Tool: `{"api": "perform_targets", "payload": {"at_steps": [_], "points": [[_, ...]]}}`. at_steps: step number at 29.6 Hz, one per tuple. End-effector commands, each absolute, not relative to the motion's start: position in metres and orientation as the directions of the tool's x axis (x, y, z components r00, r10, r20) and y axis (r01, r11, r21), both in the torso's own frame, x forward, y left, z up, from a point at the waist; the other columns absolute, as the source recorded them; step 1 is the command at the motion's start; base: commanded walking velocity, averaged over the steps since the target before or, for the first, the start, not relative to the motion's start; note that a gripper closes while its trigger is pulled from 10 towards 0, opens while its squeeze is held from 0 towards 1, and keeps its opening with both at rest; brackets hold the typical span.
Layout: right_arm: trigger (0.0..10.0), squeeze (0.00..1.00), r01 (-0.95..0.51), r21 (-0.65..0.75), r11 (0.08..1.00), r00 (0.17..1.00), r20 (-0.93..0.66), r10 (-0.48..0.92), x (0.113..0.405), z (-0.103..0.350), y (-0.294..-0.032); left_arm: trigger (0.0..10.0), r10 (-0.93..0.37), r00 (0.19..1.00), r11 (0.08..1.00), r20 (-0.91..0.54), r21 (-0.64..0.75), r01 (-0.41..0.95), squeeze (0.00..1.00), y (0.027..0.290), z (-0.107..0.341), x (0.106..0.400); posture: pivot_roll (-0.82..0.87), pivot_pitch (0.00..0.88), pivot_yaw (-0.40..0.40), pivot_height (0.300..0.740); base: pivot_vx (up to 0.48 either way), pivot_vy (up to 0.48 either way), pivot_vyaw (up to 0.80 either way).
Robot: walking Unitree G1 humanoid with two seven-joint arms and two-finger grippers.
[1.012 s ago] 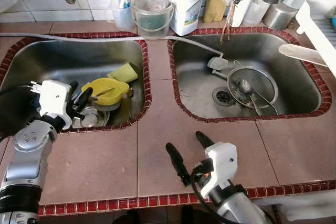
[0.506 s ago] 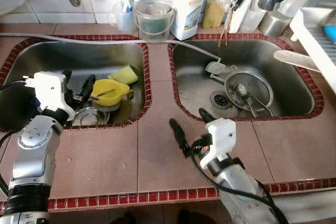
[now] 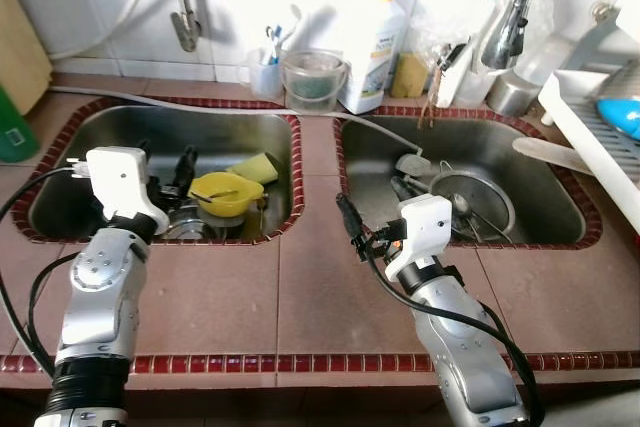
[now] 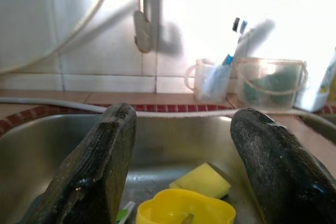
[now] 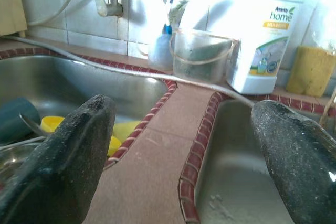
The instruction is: Kitchen organization
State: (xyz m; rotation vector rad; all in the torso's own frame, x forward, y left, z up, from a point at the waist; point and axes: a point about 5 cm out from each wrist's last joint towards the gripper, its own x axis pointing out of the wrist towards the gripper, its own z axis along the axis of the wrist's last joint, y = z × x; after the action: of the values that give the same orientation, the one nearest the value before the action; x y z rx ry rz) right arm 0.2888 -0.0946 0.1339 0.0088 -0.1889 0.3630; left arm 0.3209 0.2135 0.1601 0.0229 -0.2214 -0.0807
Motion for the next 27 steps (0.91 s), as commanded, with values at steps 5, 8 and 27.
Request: {"api": "perform_targets", "payload": {"at_steps": [5,8,27], "points": [[10.0,0.0,-0.315,-0.043,0.948,0.925,0.207,0.317,0.298,0.136,-0.104,10.0,-0.061,0.975,0.997,0.214,0.048,0.052,0.0,0.203,0.153,0.317,-0.05,0.0,-0.066,0.74,0.0,0.0,0.0],[10.0,0.0,-0.304,-0.048,0.951,0.928,0.21,0.308,0.301,0.135,-0.107,10.0,-0.019,0.981,0.999,0.195,0.052,0.01,0.0,0.202,0.148,0.315,-0.05,0.0,-0.066,0.74,0.0,0.0,0.0],[10.0,0.0,-0.194,-0.065,0.979,0.948,0.244,0.204,0.318,0.135,-0.122,10.0,-0.01,0.982,0.998,0.189,0.058,-0.001,0.0,0.191,0.14,0.314,-0.05,0.0,-0.069,0.74,0.0,0.0,0.0]]}}
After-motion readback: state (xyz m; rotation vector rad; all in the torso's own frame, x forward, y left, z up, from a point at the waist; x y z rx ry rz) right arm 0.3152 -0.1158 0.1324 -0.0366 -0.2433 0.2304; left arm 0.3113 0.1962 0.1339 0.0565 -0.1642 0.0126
